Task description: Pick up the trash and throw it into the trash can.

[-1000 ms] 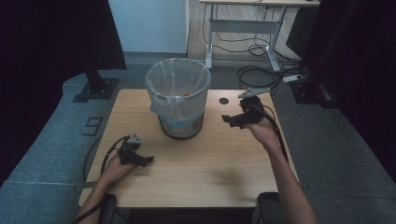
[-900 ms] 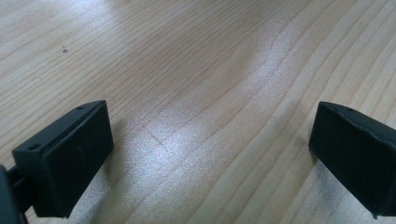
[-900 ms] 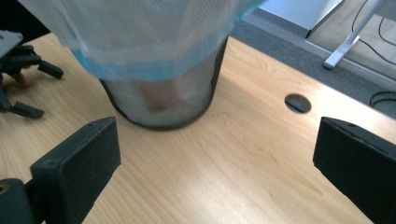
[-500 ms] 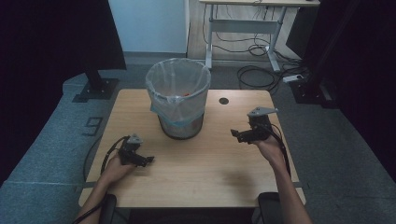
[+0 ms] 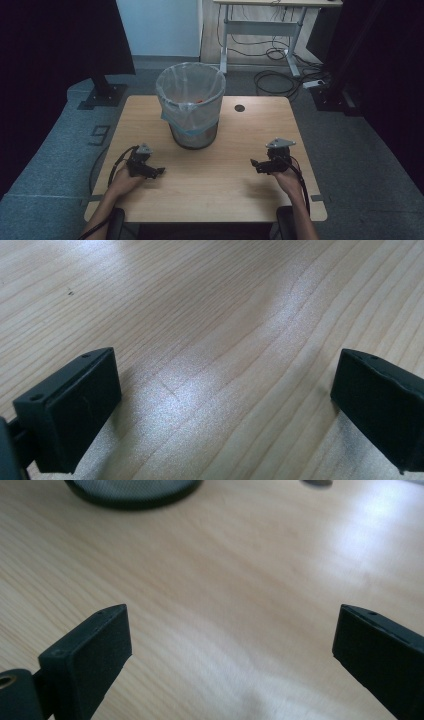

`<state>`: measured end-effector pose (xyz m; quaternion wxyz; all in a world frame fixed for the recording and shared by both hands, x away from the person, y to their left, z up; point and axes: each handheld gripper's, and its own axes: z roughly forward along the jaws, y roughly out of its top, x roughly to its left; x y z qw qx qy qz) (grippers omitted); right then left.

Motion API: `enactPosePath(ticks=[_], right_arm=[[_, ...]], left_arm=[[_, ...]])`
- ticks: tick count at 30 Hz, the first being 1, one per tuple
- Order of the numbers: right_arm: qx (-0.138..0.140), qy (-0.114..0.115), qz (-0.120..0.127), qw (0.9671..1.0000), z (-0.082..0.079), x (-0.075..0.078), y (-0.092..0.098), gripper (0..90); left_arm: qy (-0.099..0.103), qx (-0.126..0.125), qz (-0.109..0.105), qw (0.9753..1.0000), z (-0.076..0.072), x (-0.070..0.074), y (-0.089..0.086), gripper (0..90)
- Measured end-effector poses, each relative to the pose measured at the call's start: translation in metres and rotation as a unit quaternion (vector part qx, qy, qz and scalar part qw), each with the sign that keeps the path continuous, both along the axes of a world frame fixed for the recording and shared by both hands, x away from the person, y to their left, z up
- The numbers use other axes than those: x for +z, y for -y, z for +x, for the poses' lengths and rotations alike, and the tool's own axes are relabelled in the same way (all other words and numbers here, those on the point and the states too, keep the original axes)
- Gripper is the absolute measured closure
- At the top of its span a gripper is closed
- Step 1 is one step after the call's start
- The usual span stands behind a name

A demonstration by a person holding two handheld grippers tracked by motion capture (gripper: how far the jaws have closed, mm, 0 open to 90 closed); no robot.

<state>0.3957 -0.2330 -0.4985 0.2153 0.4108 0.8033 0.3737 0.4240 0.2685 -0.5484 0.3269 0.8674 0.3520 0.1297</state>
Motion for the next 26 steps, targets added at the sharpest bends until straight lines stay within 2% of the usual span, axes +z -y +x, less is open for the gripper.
enactPosePath(ticks=[2,3,5,6,7,8,17,18,26], right_arm=[[-0.001,-0.003,-0.002,1.0,-0.001,-0.004,0.001,1.9],[-0.01,-0.007,-0.008,0.9999,-0.004,-0.016,0.003,1.7],[-0.012,-0.01,-0.008,0.9998,-0.004,-0.02,0.003,1.6],[-0.014,-0.02,-0.008,0.9997,-0.007,-0.029,0.005,1.2],[-0.014,-0.02,-0.008,0.9997,-0.007,-0.029,0.005,1.2],[-0.016,-0.024,-0.007,0.9996,-0.01,-0.037,0.007,1.2],[-0.028,-0.028,-0.009,0.9992,-0.018,-0.055,0.013,1.2],[-0.027,-0.041,-0.011,0.9987,-0.017,-0.059,0.014,0.0],[-0.029,-0.047,-0.007,0.9984,-0.017,-0.059,0.015,0.0]], left_arm=[[0.0,-0.001,0.0,1.0,0.0,0.0,0.0,0.0],[0.0,0.0,0.0,1.0,0.0,0.0,0.0,0.0],[0.0,0.0,0.0,1.0,0.0,0.0,0.0,0.0],[0.0,0.0,0.0,1.0,0.0,0.0,0.0,0.0],[0.0,0.0,0.0,1.0,0.0,0.0,0.0,0.0],[0.0,0.0,0.0,1.0,0.0,0.0,0.0,0.0],[0.0,0.001,0.0,1.0,0.0,0.0,0.0,0.0],[0.0,0.001,0.0,1.0,0.0,0.0,0.0,0.0],[0.0,0.001,0.0,1.0,0.0,0.0,0.0,0.0]])
